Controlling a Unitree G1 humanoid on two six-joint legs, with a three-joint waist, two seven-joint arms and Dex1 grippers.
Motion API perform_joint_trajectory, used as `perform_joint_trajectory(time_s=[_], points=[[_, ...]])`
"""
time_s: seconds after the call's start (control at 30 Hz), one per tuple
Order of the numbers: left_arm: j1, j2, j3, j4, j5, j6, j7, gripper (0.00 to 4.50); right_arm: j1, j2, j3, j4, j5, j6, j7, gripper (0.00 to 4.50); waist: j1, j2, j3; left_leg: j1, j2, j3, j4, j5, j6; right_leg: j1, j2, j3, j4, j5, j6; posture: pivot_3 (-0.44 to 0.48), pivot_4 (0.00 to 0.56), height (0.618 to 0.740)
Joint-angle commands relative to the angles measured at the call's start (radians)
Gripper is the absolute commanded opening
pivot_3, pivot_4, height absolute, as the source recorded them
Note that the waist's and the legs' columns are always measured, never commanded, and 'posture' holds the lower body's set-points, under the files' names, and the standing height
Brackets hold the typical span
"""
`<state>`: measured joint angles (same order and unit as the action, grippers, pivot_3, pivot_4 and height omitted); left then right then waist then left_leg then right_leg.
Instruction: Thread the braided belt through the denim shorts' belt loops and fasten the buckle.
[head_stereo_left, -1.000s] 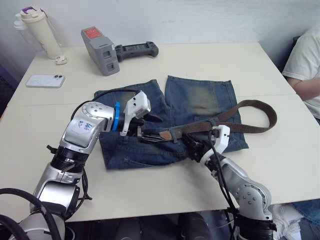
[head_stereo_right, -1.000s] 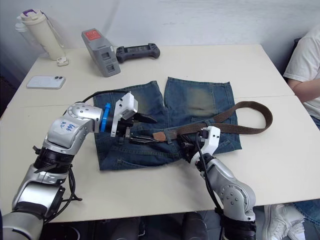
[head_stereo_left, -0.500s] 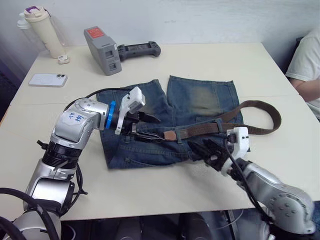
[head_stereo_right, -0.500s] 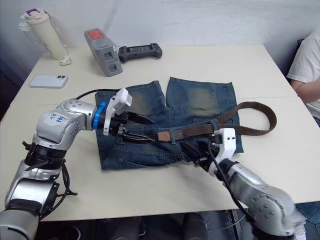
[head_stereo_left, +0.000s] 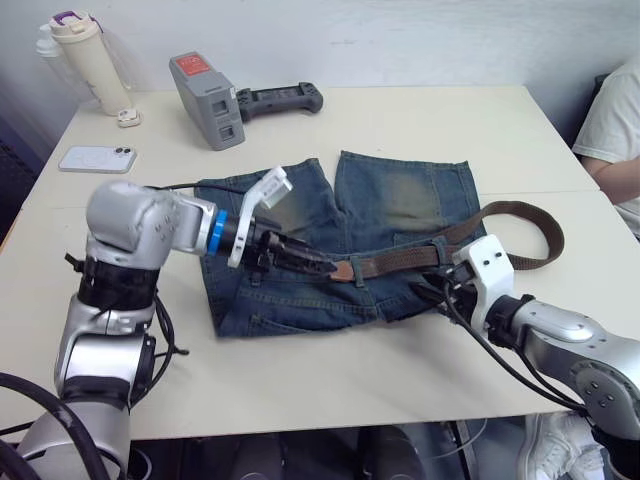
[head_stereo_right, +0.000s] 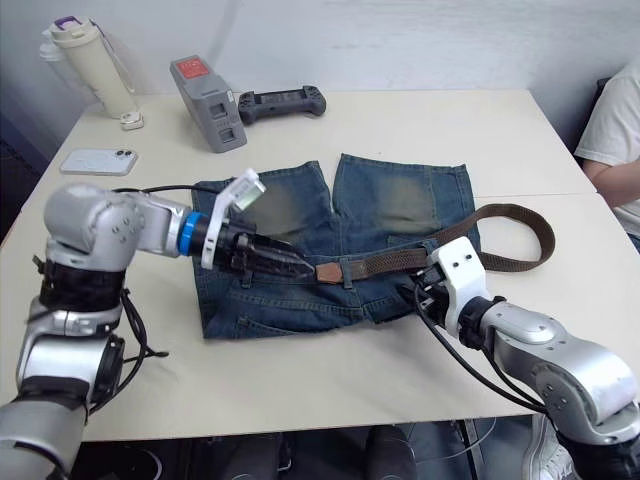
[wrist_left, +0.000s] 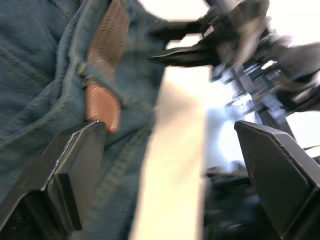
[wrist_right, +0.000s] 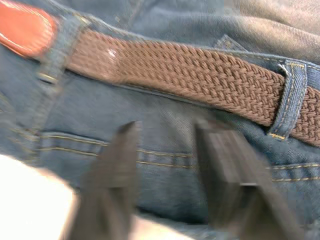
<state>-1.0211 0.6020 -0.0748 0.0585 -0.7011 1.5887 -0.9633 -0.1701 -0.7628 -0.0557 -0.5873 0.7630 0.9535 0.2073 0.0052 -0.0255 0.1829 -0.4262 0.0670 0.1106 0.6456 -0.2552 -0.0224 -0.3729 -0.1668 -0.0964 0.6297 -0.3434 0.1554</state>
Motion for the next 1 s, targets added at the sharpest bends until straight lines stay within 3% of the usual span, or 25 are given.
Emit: perform_joint_trajectory(time_s=[0.03, 0.17, 0.27, 0.43, 0.77, 1.0], points=[[-0.041, 0.043, -0.033, 0.054, -0.118, 0.026, 0.035, 4.50, -0.014, 0.015, 0.038, 0.028, -0.080, -0.043, 0.032, 0.07, -0.001, 0.000, 0.000, 0.000, 0.000, 0.000, 0.000, 0.000, 0.000, 0.000, 0.000, 0.000, 0.000, 0.000, 0.000, 0.000, 0.150, 0.740], [-0.081, 0.007, -0.066, 0.232, -0.250, 0.026, 0.209, 4.50, -0.014, 0.077, 0.073, 0.103, -0.128, 0.027, -0.008, 0.07, -0.002, 0.000, 0.000, 0.000, 0.000, 0.000, 0.000, 0.000, 0.000, 0.000, 0.000, 0.000, 0.001, 0.000, 0.000, 0.000, 0.150, 0.740], [-0.052, 0.001, -0.126, 0.250, -0.332, 0.026, 0.340, 4.50, -0.001, 0.167, 0.007, 0.114, -0.090, 0.093, -0.055, 0.07, -0.003, -0.003, -0.001, 0.000, 0.000, -0.001, 0.001, 0.000, 0.000, 0.000, 0.000, 0.000, 0.001, 0.000, 0.000, 0.000, 0.150, 0.740], [-0.029, -0.033, -0.111, 0.283, -0.432, 0.026, 0.520, 4.50, 0.000, 0.191, -0.006, 0.094, -0.116, 0.123, -0.054, 0.07, -0.001, -0.003, -0.001, 0.000, 0.000, -0.001, 0.002, 0.000, 0.000, 0.000, 0.000, 0.001, 0.002, 0.000, 0.000, 0.000, 0.150, 0.740], [-0.044, -0.112, -0.015, 0.363, -0.554, 0.026, 0.716, 4.50, 0.005, 0.213, -0.021, 0.071, -0.135, 0.153, -0.051, 0.07, 0.002, -0.003, -0.001, 0.000, 0.000, 0.000, 0.001, 0.000, 0.000, 0.000, 0.000, 0.001, 0.002, 0.000, 0.000, 0.000, 0.150, 0.740], [-0.048, -0.112, -0.007, 0.382, -0.664, 0.026, 0.785, 4.50, 0.009, 0.219, -0.026, 0.065, -0.146, 0.161, -0.046, 0.07, 0.006, -0.003, -0.001, 0.000, 0.000, 0.000, 0.002, 0.000, 0.000, 0.000, 0.000, 0.001, 0.002, 0.000, 0.000, 0.000, 0.150, 0.740]])
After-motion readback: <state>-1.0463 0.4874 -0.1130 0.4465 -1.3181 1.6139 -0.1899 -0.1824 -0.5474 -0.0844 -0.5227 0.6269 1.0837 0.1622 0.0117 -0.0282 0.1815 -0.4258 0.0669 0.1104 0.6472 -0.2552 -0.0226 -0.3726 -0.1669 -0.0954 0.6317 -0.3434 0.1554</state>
